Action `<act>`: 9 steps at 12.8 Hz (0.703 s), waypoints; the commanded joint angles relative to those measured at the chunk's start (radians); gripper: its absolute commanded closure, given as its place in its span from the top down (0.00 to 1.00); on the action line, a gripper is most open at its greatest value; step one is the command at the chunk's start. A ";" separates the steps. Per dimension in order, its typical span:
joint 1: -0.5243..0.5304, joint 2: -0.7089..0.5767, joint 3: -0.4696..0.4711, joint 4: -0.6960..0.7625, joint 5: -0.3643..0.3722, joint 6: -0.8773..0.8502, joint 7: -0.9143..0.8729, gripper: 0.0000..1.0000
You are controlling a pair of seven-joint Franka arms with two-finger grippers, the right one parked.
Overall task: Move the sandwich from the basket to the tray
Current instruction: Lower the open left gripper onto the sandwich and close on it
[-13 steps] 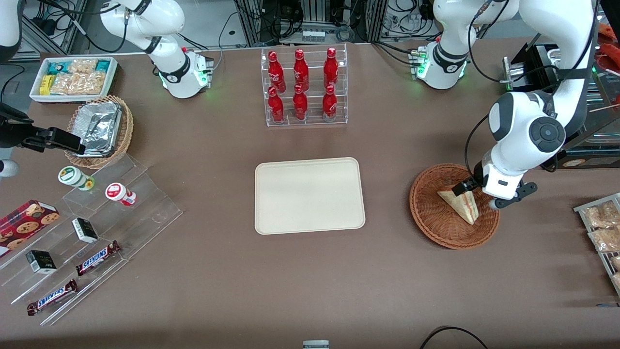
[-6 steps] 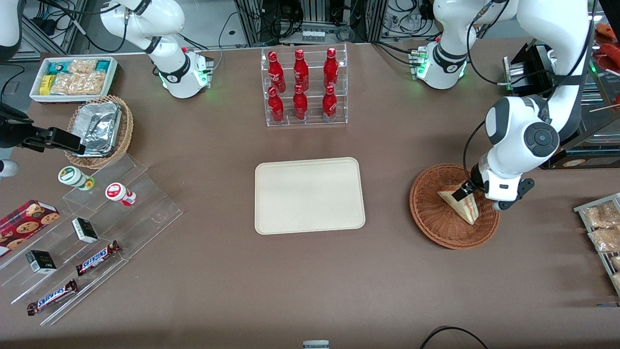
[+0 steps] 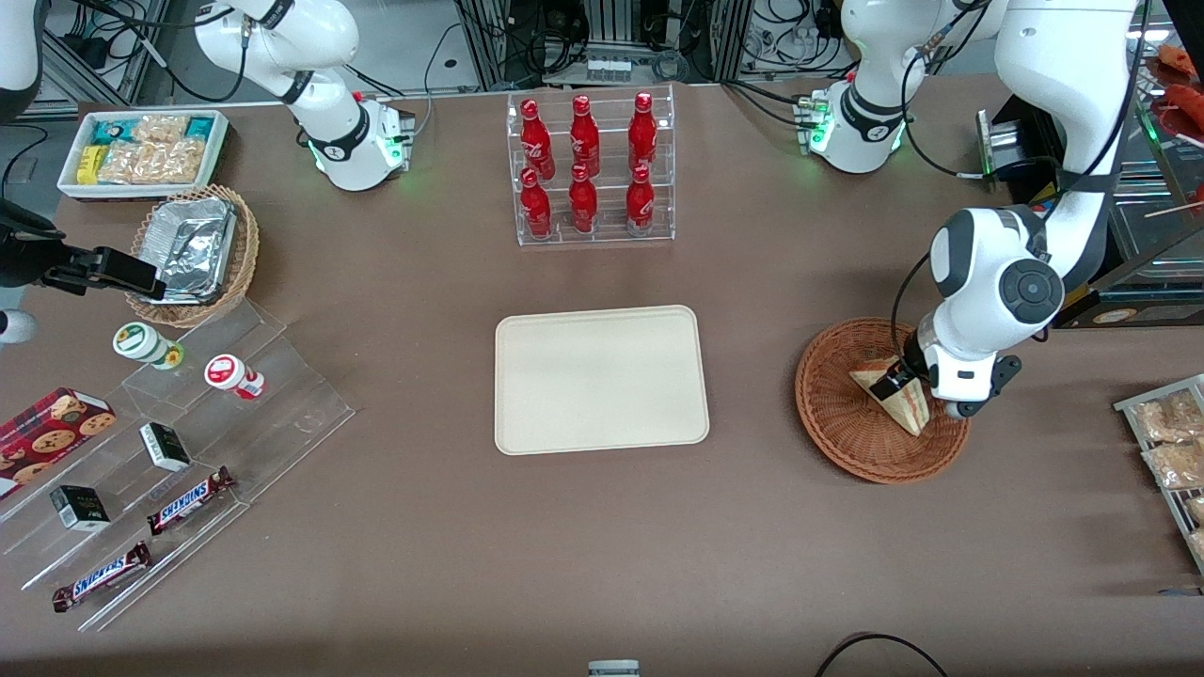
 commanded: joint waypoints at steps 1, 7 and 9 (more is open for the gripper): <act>0.015 0.016 0.001 -0.005 -0.008 0.032 -0.016 0.93; 0.015 0.001 0.001 -0.017 -0.006 0.014 -0.016 0.00; 0.004 -0.019 -0.002 -0.004 0.000 -0.047 -0.011 0.00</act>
